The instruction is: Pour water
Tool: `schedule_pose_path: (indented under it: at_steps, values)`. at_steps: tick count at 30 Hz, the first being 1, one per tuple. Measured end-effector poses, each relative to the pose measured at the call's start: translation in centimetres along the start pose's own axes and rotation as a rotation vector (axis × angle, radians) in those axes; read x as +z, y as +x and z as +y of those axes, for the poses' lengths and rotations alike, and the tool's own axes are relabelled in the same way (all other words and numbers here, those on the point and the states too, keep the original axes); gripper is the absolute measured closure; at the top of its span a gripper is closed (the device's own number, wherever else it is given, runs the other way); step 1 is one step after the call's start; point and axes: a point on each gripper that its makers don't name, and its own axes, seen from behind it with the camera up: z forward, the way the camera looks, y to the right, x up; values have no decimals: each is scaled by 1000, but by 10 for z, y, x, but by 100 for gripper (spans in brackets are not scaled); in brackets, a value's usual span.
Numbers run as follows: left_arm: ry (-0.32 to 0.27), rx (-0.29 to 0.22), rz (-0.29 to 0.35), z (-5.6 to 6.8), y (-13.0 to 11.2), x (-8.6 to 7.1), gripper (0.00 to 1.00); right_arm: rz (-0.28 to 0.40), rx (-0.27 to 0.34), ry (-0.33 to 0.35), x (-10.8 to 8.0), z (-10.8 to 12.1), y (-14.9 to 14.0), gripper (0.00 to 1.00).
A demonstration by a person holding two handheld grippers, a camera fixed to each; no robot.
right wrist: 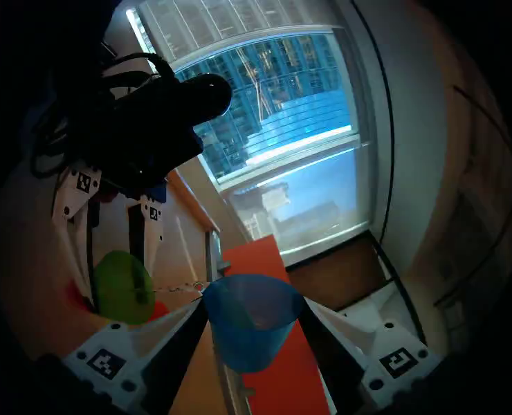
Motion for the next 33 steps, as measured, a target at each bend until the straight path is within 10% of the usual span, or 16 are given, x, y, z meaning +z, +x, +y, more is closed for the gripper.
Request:
schedule_pose_path:
  at_steps: [33]
  values:
    - [-2, 5, 7, 2, 5, -1, 14, -3, -143, -15, 4, 10, 6, 8]
